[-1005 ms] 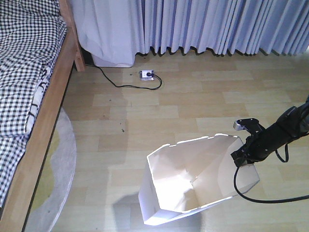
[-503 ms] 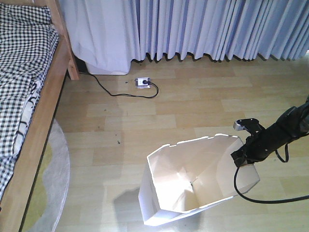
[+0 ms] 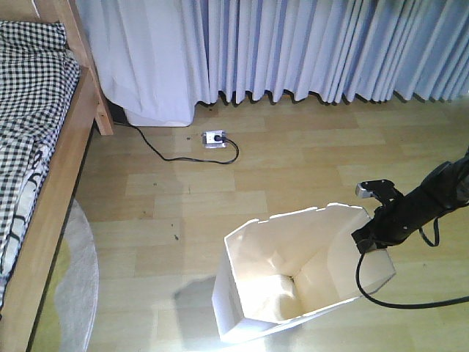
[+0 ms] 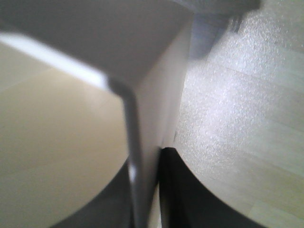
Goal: Move trash bin to bedside with robot
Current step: 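Drive toward the curtains beside the checkered bed carrying the bin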
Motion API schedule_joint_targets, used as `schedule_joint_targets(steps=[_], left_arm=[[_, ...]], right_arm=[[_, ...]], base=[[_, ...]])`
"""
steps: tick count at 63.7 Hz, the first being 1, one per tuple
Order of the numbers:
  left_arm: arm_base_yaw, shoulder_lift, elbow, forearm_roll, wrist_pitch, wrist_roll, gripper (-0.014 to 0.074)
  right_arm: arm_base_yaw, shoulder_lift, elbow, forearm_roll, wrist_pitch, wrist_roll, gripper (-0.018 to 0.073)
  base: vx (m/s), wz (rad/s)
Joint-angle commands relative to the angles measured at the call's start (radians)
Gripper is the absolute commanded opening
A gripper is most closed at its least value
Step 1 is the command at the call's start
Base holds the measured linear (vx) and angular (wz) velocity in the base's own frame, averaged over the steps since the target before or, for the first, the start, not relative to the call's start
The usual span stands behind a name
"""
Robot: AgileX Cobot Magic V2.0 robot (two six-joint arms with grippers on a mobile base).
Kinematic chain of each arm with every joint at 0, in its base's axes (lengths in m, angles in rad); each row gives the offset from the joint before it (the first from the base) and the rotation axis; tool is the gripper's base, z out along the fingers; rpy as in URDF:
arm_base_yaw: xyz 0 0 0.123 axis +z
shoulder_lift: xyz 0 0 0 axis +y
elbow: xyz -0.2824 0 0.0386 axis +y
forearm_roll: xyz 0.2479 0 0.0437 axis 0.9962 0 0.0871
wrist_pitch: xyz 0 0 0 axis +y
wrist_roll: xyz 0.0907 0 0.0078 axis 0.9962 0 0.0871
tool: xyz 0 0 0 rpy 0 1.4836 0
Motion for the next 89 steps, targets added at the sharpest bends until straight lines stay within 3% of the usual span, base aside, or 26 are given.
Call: schedule_joint_targets(steps=[1,89], left_arm=[[0.001,-0.014,0.012,-0.004,-0.069,-0.006,-0.0006],[0.001,-0.014,0.012,-0.004,-0.069,-0.006,-0.0006]], right_arm=[[-0.002,-0.08,-0.015,0.069,0.137,-0.001,-0.0006],[-0.002,-0.08,-0.015,0.069,0.137,-0.001,-0.0006]], base=[[0.21,0.05],[0.18,0.03]])
